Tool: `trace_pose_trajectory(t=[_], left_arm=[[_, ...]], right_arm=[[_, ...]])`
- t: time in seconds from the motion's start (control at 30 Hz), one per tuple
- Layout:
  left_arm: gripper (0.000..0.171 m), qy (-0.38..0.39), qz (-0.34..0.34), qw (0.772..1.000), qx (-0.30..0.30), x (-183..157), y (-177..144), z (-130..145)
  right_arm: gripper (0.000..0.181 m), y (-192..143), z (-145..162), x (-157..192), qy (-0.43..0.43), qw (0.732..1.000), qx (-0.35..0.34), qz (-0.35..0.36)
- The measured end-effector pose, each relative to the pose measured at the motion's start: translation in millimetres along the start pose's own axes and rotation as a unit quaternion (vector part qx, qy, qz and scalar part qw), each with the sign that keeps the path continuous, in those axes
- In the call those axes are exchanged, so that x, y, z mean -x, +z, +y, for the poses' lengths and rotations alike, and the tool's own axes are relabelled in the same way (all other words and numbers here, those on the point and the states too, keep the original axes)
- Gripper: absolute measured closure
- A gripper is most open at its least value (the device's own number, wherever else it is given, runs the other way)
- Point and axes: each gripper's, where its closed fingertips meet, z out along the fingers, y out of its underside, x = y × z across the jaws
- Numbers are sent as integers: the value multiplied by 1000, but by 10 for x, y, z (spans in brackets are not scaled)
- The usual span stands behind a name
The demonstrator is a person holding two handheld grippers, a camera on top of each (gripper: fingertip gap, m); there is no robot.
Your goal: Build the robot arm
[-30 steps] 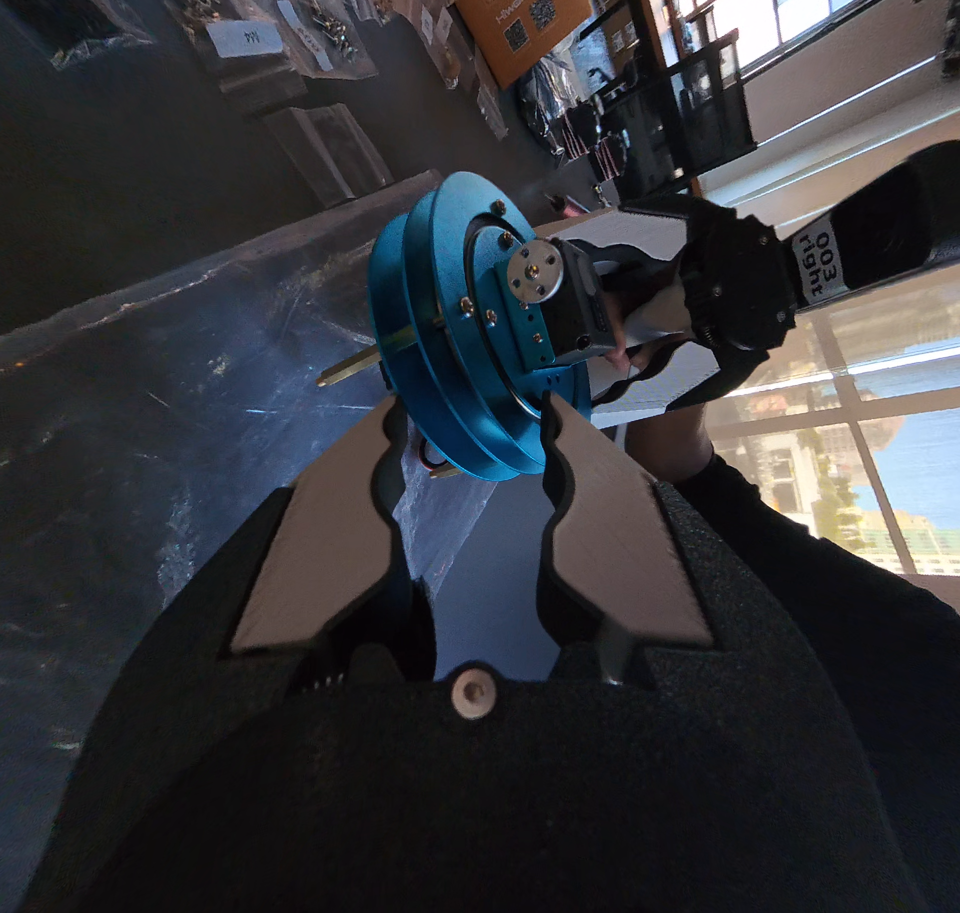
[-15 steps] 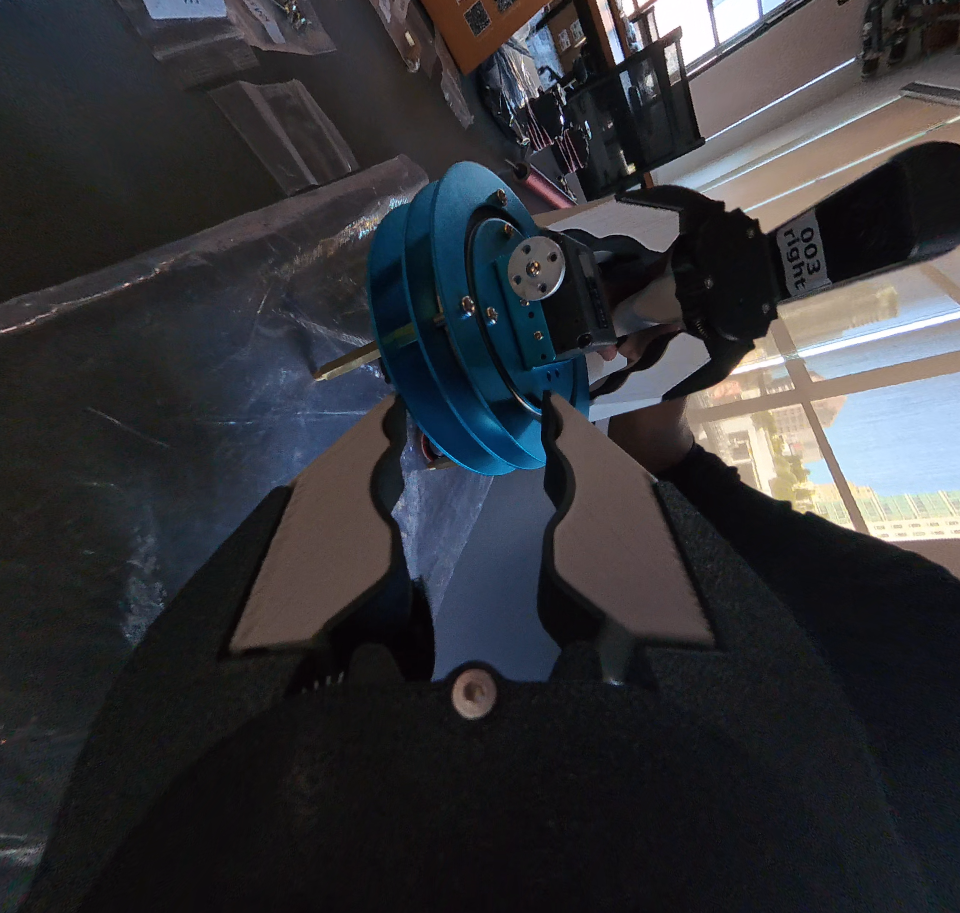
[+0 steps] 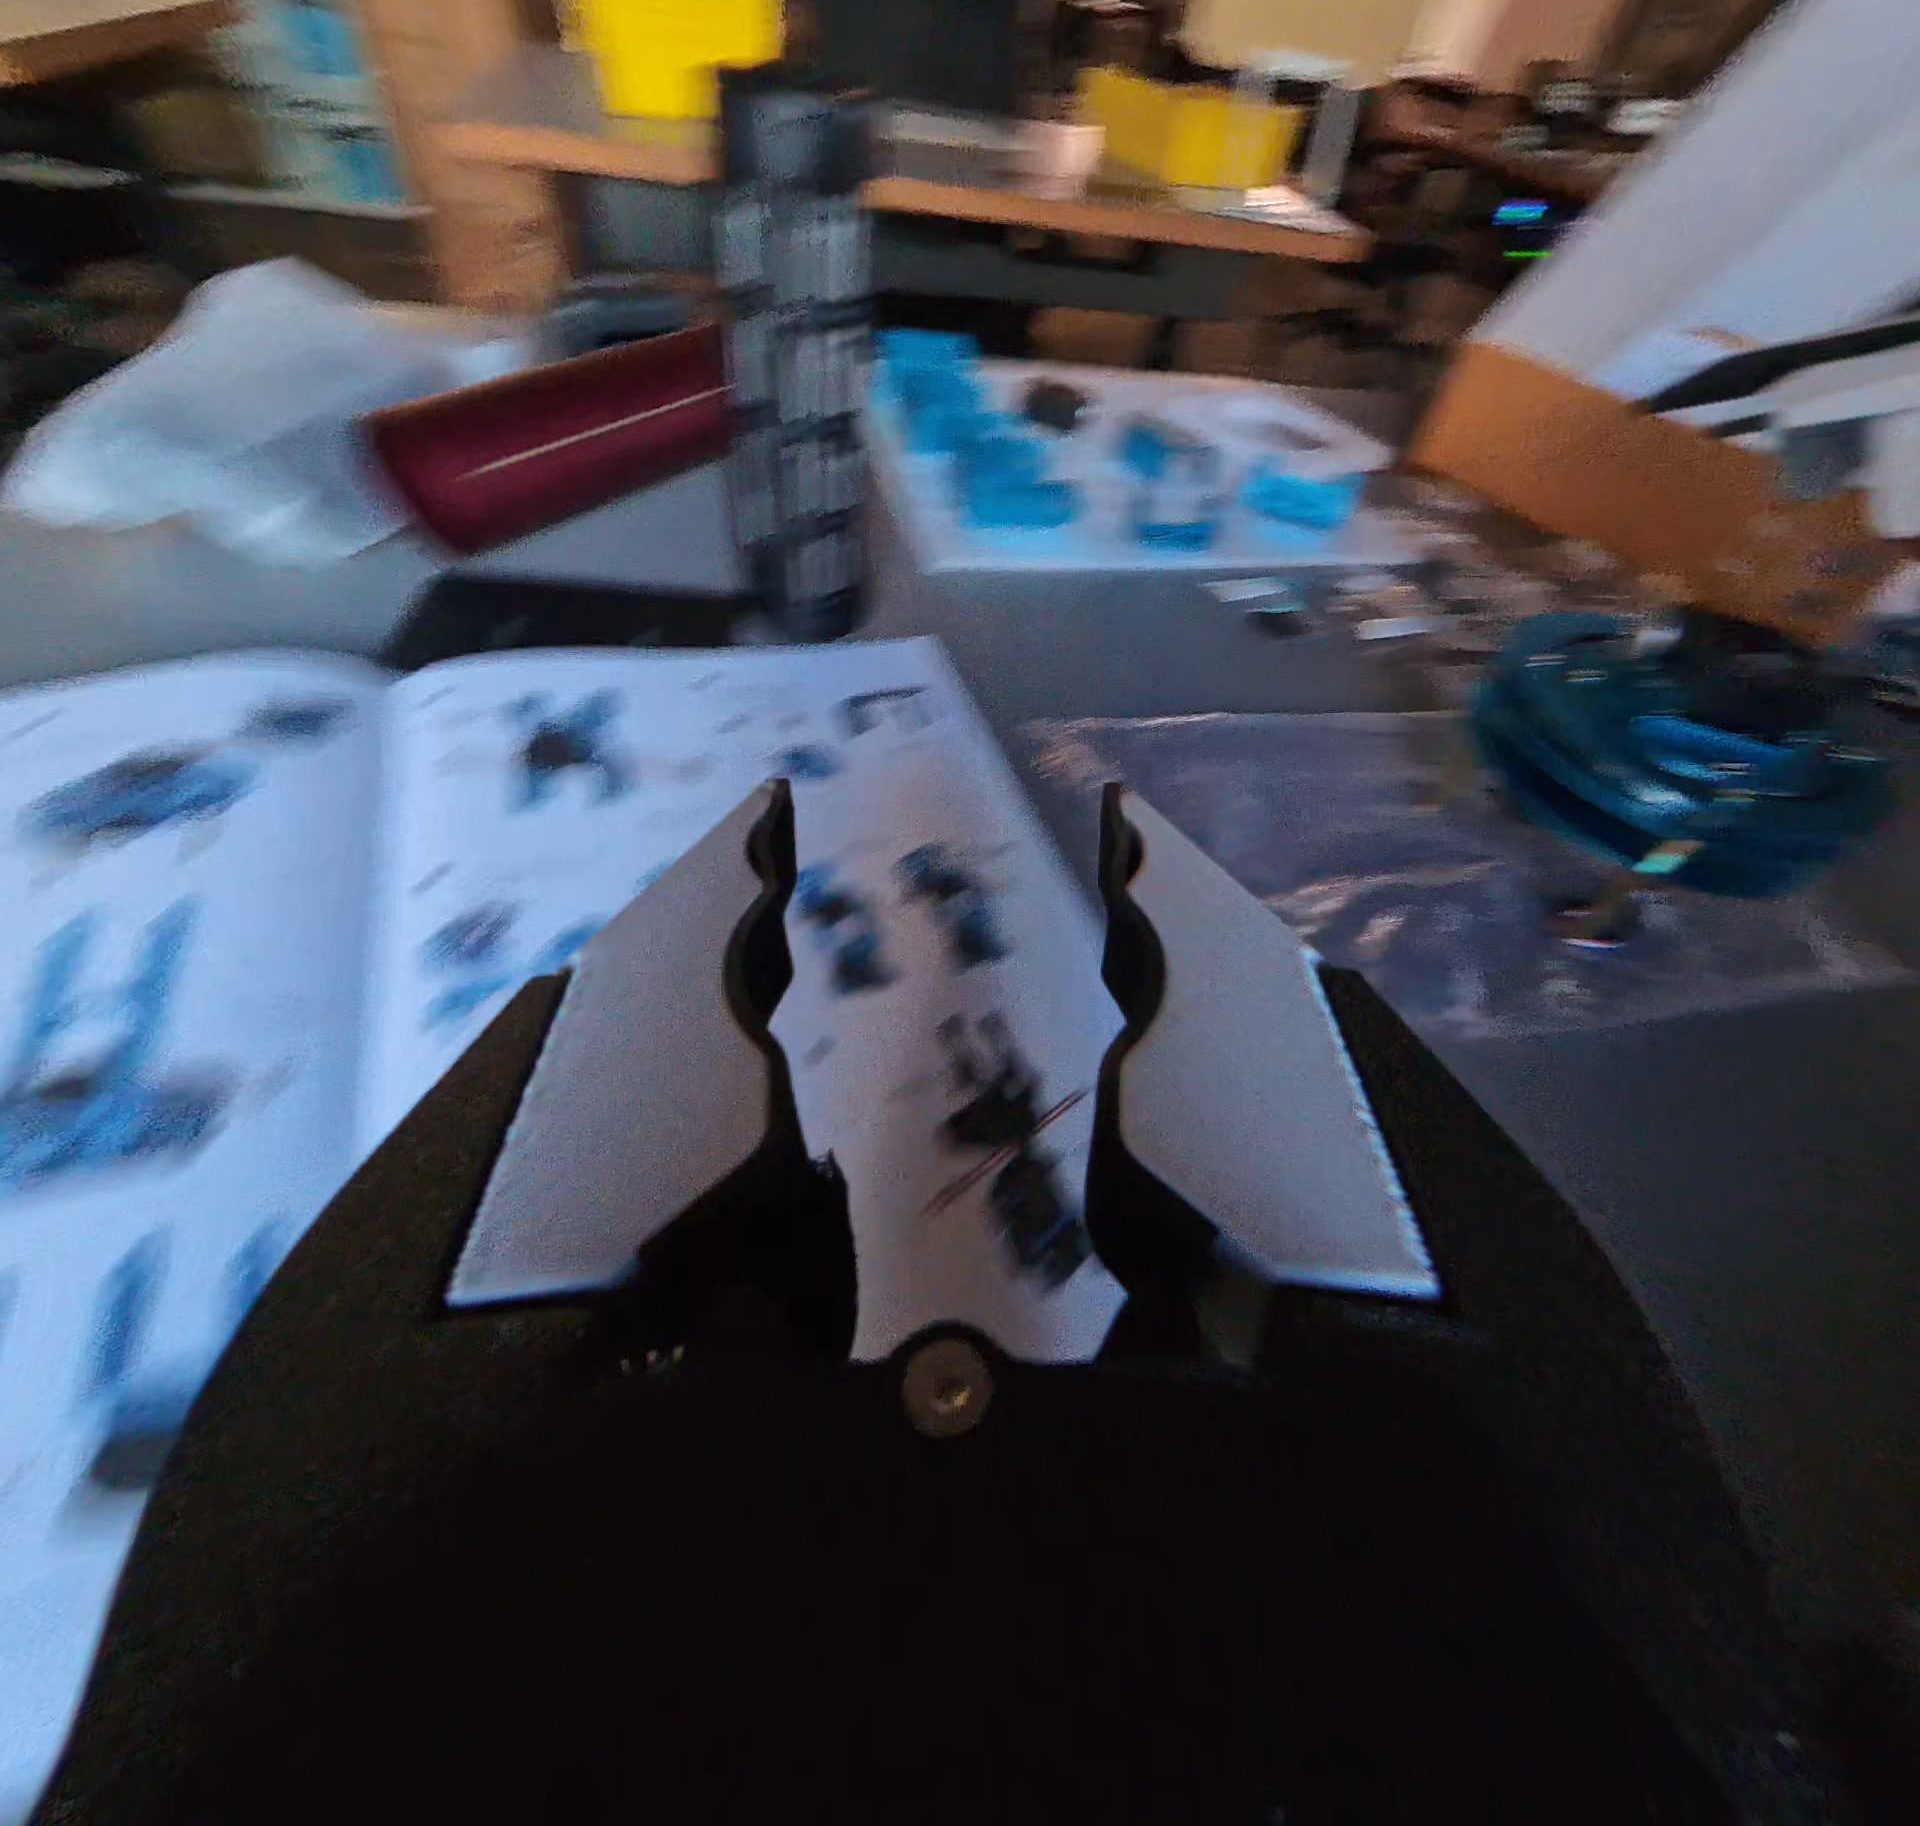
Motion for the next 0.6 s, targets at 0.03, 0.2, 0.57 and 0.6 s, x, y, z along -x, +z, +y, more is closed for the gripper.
trace_pose_trajectory(t=[0.03, 0.2, 0.57, 0.6], left_arm=[[113, -18, -51, 999, 3, 229, -160, 97], [113, -32, -179, 983, 3, 974, -875, 348], [113, -50, -222, 974, 13, 1545, -1211, 468], [113, -51, -217, 975, 18, 1540, -1165, 481]], right_arm=[[125, 137, -33, -38, -12, 1000, 11, 1], [126, 941, -15, -532, -74, 991, 109, 32], [127, 992, 378, -1921, -93, 955, 240, 150], [130, 986, 393, -1907, -91, 958, 229, 145]])
